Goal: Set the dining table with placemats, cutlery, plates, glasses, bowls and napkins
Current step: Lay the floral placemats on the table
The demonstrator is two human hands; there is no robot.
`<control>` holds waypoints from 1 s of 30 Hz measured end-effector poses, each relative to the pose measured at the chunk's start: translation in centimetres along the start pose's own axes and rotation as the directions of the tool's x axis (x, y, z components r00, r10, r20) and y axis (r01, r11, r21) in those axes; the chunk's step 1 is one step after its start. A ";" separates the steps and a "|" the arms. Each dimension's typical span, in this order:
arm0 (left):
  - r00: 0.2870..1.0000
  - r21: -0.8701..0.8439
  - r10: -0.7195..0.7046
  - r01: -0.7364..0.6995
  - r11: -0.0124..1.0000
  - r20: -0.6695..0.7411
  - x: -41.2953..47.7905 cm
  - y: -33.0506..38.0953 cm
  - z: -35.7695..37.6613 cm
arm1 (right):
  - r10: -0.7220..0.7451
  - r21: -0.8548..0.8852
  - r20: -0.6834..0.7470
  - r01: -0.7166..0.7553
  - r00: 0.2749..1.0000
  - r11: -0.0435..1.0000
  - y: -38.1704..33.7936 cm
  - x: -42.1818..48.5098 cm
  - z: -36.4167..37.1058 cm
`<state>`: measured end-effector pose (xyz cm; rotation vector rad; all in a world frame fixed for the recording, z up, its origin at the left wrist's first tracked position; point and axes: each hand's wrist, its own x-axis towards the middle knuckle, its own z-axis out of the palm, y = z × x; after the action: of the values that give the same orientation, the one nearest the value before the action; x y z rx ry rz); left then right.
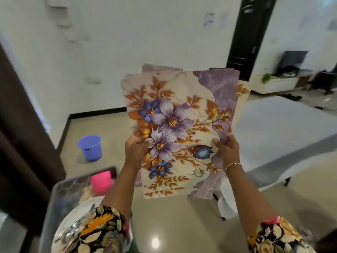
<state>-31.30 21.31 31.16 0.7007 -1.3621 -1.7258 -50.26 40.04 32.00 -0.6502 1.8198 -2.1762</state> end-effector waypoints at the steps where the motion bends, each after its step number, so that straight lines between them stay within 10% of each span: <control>1: 0.999 -0.012 0.016 -0.015 1.000 0.052 0.6 0.0 2.0 | -0.031 0.000 -0.023 0.031 0.999 1.000 -0.9 0.8 -1.6; 12: 0.963 -0.098 0.046 -0.020 0.995 0.266 11.3 -1.1 22.5 | -0.206 -0.010 -0.219 0.209 0.954 0.978 -5.1 14.4 -13.7; 30: 0.863 0.271 -0.201 0.078 0.959 0.463 25.0 -15.3 29.3 | 0.029 -0.241 -0.326 -0.113 0.945 0.964 6.9 27.5 -18.6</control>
<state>-72.08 16.35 25.54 0.5205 -1.9388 -1.9559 -83.78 42.55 28.01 -0.2779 2.2782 -2.1140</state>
